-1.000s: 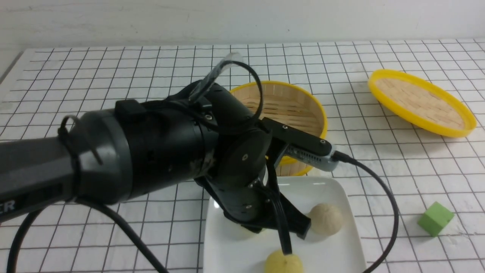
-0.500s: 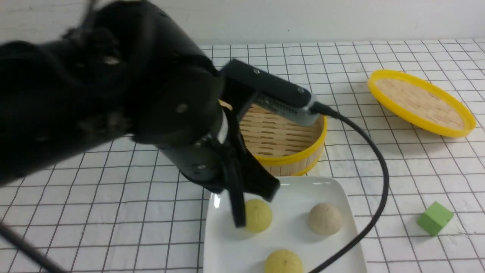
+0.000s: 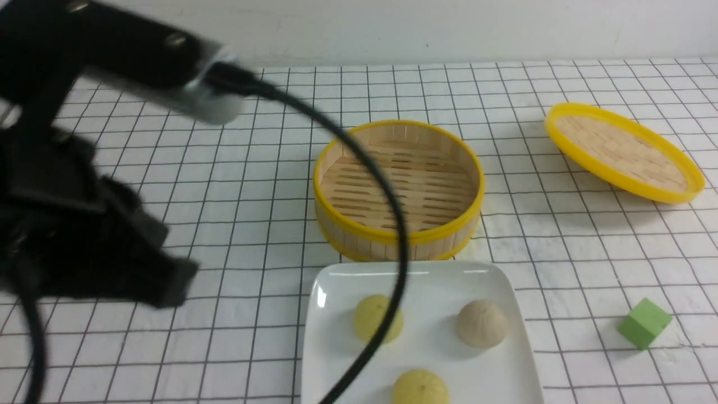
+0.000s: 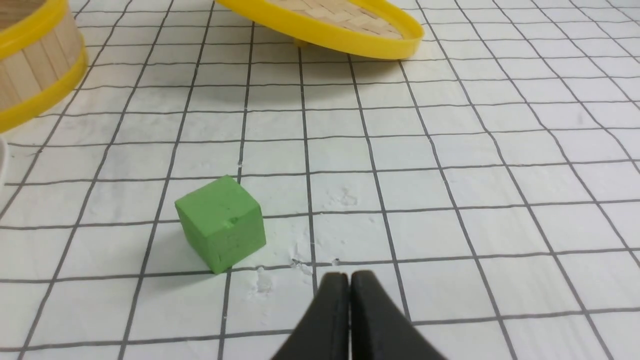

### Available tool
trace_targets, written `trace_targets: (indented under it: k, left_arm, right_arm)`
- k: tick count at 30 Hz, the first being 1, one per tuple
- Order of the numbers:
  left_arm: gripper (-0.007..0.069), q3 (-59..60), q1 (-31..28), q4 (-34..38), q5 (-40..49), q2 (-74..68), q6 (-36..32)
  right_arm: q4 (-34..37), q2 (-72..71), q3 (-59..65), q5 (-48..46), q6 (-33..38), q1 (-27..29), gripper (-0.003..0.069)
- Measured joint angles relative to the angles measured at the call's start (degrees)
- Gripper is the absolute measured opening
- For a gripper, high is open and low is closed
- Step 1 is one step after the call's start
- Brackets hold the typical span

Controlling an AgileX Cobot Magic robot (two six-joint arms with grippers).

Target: Put the steamed buns into the plate on the white-black tablecloth.

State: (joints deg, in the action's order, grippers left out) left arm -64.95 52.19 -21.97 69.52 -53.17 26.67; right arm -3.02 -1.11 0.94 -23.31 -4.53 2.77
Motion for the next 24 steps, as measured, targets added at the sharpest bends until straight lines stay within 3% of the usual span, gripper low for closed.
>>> trace_targets:
  k: [6,9,10,13,14,17,20,24]
  left_arm:
    - [0.0016,18.6,0.0,-0.2,-6.1,19.8,12.0]
    - [0.0016,29.8,0.0,-1.0,-20.7,27.1,16.7]
    - [0.0016,30.4,0.0,-1.0,-21.8,27.4,16.9]
    - [0.0016,39.3,0.0,-6.0,-40.4,30.7,21.3]
    - [0.0016,39.8,0.0,-6.8,-41.4,30.7,21.8]
    - [0.0019,45.8,0.0,-12.7,-56.5,30.9,23.9]
    - [0.0019,49.2,0.0,-16.9,-62.7,30.9,24.2]
    - [0.0020,51.6,0.0,-18.7,-63.0,30.9,24.3]
  right_arm:
    - [0.0,0.0,0.0,0.0,0.0,0.0,0.0045]
    - [0.0,0.0,0.0,0.0,0.0,0.0,0.0051]
    - [0.0,0.0,0.0,0.0,0.0,0.0,0.0051]
    - [0.0,0.0,0.0,0.0,0.0,0.0,0.0056]
    - [0.0,0.0,0.0,0.0,0.0,0.0,0.0057]
    - [-0.1,0.0,0.0,0.0,0.0,0.0,0.0062]
    - [-0.1,0.0,0.0,0.0,0.0,0.0,0.0065]
    - [-0.1,0.0,0.0,-0.1,0.0,0.0,0.0068]
